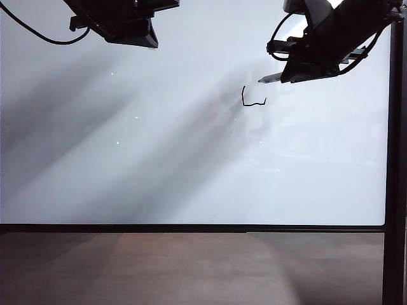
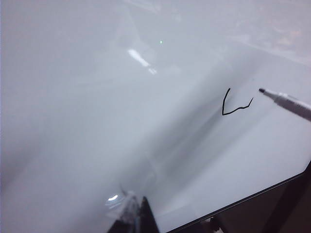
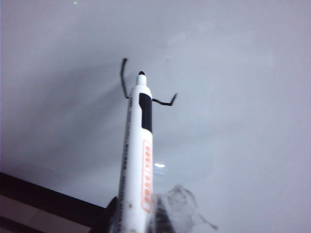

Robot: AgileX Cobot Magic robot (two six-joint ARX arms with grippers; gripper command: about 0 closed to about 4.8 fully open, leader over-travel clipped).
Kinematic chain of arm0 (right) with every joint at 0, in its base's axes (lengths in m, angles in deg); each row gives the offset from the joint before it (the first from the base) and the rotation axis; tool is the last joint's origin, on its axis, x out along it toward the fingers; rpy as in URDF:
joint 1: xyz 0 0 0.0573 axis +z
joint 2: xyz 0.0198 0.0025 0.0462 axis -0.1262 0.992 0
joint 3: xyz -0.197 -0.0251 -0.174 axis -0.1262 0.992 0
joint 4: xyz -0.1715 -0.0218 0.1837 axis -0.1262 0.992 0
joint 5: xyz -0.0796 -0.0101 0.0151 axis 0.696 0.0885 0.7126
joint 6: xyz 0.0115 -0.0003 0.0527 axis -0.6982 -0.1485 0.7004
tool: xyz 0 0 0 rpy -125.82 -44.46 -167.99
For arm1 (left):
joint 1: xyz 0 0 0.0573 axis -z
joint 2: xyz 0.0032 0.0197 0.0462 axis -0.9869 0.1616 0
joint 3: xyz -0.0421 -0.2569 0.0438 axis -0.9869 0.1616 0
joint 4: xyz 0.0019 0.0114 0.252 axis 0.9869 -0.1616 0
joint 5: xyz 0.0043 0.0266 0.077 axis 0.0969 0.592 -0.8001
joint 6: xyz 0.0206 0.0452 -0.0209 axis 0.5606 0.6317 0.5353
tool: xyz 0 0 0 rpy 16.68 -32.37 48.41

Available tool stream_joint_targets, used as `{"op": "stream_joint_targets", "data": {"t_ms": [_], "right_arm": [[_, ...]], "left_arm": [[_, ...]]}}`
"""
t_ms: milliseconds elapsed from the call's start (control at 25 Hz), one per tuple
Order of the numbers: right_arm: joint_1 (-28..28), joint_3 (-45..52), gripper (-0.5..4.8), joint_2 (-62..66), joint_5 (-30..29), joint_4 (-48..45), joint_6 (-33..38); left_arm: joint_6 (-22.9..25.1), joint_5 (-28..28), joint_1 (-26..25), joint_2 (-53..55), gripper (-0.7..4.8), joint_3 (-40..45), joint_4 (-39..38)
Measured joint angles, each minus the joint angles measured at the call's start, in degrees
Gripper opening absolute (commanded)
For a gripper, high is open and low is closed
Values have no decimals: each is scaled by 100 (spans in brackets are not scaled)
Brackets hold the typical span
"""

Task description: Reach to the right to find the marker pen, pick it up, and write the number 4 on the whiteboard.

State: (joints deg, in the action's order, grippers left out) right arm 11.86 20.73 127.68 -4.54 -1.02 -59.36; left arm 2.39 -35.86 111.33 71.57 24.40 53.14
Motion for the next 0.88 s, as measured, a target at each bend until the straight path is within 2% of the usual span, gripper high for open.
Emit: {"op": "stream_joint_targets", "data": {"t_ms": [521, 641, 881], "right_arm": [[-2, -4, -7, 90, 2, -341, -13], [-15, -42, -7, 210, 4, -450, -142], [-15, -83, -7, 326, 107, -503, -162]], "left_arm": [[0, 9, 0, 0, -5, 0, -116], [0, 225, 0, -2, -5, -2, -114], [4, 256, 0, -2, -5, -4, -109]]}}
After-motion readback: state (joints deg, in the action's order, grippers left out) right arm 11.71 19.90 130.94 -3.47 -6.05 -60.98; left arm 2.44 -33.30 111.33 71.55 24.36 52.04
